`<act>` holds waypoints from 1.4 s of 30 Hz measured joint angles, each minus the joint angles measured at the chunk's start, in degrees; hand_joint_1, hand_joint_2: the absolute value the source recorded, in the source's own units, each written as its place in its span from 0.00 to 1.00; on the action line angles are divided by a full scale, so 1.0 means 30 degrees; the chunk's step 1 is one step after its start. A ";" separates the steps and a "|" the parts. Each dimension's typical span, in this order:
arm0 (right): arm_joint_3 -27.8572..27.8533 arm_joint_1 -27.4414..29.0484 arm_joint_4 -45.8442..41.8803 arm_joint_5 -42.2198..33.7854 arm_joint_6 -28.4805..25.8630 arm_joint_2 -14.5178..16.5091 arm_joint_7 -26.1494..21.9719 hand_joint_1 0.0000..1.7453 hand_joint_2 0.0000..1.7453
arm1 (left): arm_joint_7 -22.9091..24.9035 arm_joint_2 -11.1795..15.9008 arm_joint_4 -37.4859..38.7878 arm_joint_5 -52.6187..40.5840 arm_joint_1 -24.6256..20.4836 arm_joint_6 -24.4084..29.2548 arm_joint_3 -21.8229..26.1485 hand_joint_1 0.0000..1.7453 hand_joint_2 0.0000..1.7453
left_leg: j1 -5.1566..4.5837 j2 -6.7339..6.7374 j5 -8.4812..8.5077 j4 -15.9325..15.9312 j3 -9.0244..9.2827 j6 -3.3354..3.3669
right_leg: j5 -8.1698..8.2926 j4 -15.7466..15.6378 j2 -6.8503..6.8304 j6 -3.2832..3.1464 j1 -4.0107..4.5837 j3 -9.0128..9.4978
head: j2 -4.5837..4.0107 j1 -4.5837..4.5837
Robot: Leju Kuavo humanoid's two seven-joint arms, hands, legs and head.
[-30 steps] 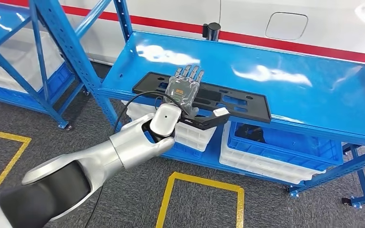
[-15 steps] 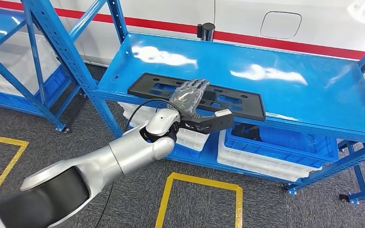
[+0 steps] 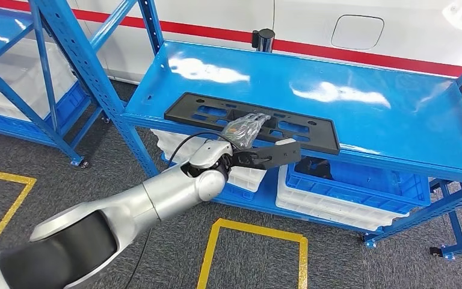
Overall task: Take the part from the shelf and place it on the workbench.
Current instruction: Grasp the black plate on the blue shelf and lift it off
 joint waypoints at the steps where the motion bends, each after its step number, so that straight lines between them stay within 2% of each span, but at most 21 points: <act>1: 0.0000 0.0000 0.0000 -0.0048 0.0007 -0.0002 0.0000 0.00 1.00 | 0.0464 0.0002 0.0104 -0.0164 -0.0102 -0.0272 -0.0058 0.00 1.00 | 0.0000 0.0000 0.0000 0.0000 -0.0001 0.0000 | 0.0000 -0.0002 0.0000 0.0000 0.0000 0.0000 | 0.0000 -0.0002; 6: 0.0007 0.0000 0.0007 -0.0159 0.0078 -0.0022 0.0044 0.00 1.00 | 0.2558 0.0057 0.0674 -0.1161 -0.0644 -0.1861 -0.0359 0.00 1.00 | 0.0000 0.0001 0.0000 0.0000 0.0000 0.0000 | 0.0005 -0.0004 -0.0001 0.0008 0.0000 0.0001 | 0.0000 -0.0004; 10: 0.0007 0.0002 0.0007 -0.0166 0.0113 -0.0053 0.0115 0.00 1.00 | 0.3505 0.0190 0.0936 -0.1890 -0.0950 -0.3164 -0.0574 0.00 1.00 | 0.0001 0.0007 0.0001 0.0000 0.0000 0.0000 | 0.0007 -0.0002 -0.0001 0.0010 0.0001 0.0001 | 0.0000 -0.0013; 18: 0.0038 0.0000 0.0007 -0.0177 0.0155 -0.0086 0.0124 0.00 1.00 | 0.4029 0.0444 0.1308 -0.2395 -0.1343 -0.3955 -0.0904 0.00 1.00 | 0.0002 0.0027 0.0001 -0.0001 0.0000 0.0000 | 0.0007 0.0000 -0.0001 0.0010 0.0000 0.0002 | 0.0000 -0.0007; 29: 0.0219 -0.0010 0.0005 -0.0200 0.0164 -0.0086 0.0095 0.00 1.00 | 0.4006 0.0690 0.1546 -0.2783 -0.1482 -0.3844 -0.1368 0.00 1.00 | 0.0000 0.0040 0.0001 0.0000 0.0002 0.0000 | 0.0007 -0.0002 -0.0003 0.0011 -0.0002 0.0005 | 0.0000 -0.0006; 33: 0.0233 -0.0022 0.0007 -0.0350 0.0162 -0.0086 0.0075 0.00 1.00 | 0.3882 0.0734 0.1541 -0.3310 -0.1480 -0.3420 -0.1457 1.00 1.00 | 0.0000 0.0040 0.0001 -0.0001 0.0003 0.0000 | 0.0007 -0.0002 -0.0003 0.0011 -0.0002 0.0005 | 0.0000 -0.0006; 42: 0.0317 -0.0034 0.0007 -0.0656 0.0147 -0.0086 0.0002 0.00 1.00 | 0.3439 0.0740 0.1397 -0.3794 -0.1455 -0.2751 -0.1439 1.00 1.00 | 0.0000 0.0038 0.0001 0.0000 0.0003 0.0000 | 0.0007 -0.0002 -0.0003 0.0011 -0.0002 0.0005 | 0.0000 -0.0007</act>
